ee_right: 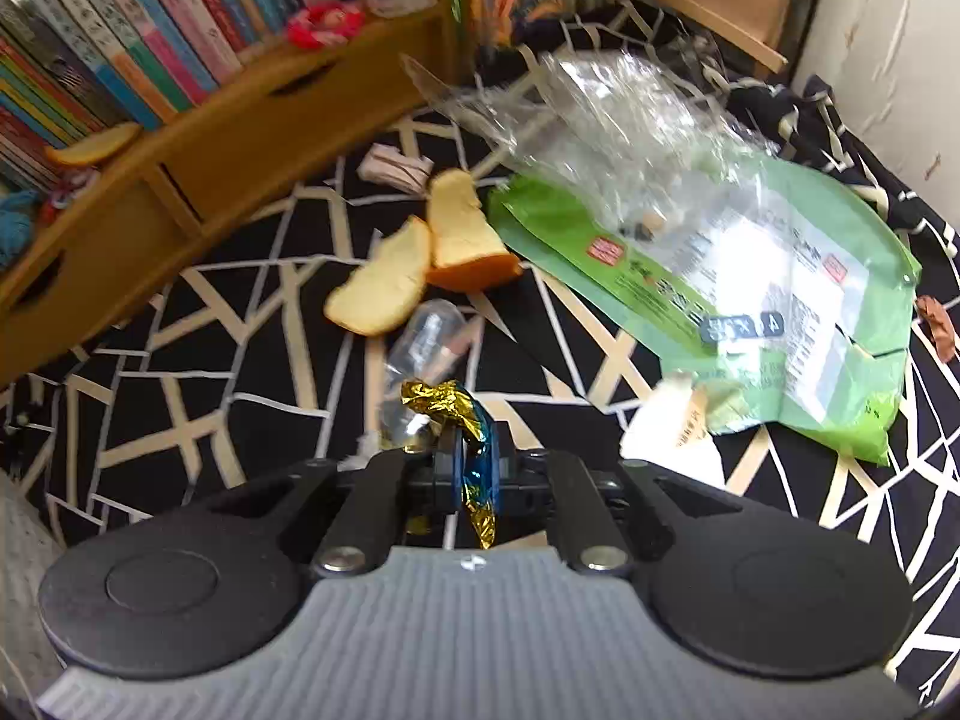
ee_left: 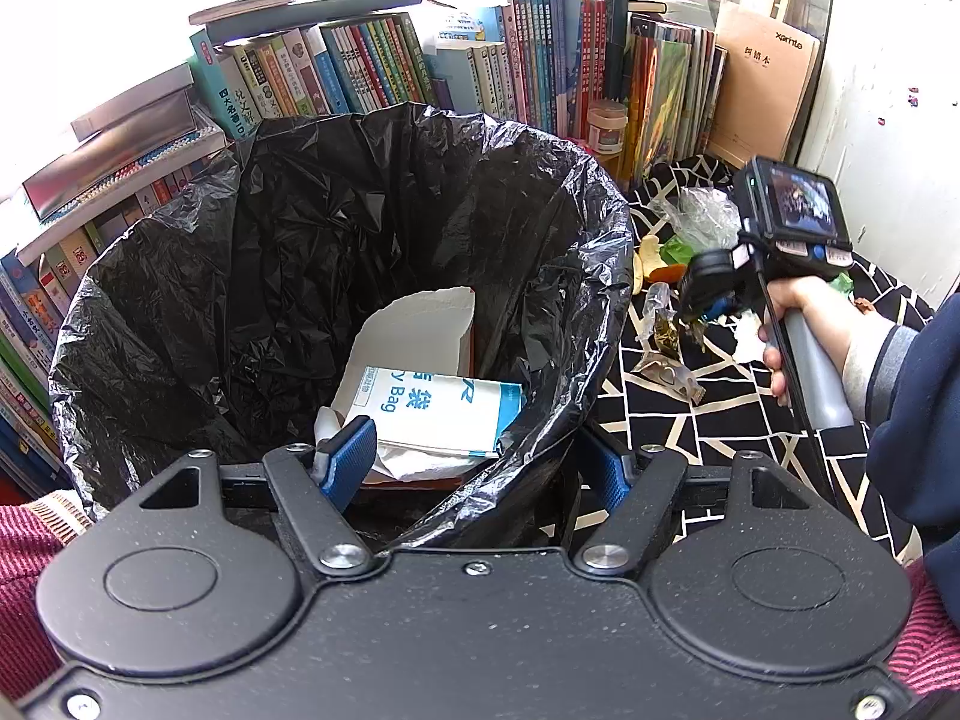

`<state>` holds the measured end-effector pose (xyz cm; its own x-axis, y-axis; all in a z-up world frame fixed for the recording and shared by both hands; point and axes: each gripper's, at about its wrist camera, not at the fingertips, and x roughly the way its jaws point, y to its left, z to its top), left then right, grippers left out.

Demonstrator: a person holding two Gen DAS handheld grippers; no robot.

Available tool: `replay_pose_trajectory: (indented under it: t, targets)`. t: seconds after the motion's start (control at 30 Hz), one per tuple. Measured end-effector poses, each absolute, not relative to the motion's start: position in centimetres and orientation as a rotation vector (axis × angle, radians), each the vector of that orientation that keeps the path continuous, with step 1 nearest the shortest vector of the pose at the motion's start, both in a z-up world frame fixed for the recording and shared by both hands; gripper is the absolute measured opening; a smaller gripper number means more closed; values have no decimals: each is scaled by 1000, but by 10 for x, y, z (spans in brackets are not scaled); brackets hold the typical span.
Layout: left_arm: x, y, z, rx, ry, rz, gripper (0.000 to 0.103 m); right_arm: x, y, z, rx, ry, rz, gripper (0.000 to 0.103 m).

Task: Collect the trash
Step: 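Carry the foil wrapper with the right gripper into the bin and release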

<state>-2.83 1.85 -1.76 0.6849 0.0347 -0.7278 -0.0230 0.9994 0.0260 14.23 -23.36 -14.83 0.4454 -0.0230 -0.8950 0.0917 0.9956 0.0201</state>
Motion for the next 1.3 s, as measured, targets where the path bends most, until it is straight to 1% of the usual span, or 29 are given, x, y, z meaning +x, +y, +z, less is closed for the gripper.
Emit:
replay_pose_trajectory:
  t: [0.3,0.43,0.87,0.97,1.1,1.2,1.27,1.3]
  targets:
    - [-28,19,-18,15,816,32,71,132,-196,-98,66,992,71,12]
    - [-28,19,-18,15,816,33,71,119,-178,-66,78,923,165,12]
    - [-28,19,-18,17,816,34,71,61,-161,51,206,591,540,12]
    - [-28,19,-19,19,816,36,71,51,-155,63,245,568,685,12]
    - [-28,18,-19,23,816,39,71,43,-139,62,227,581,811,13]
    - [-28,17,-19,23,816,40,71,42,-128,54,202,615,835,21]
    - [-28,17,-19,23,816,40,71,37,-126,49,203,639,841,22]
    - [-28,17,-19,24,816,40,71,37,-126,47,203,646,841,26]
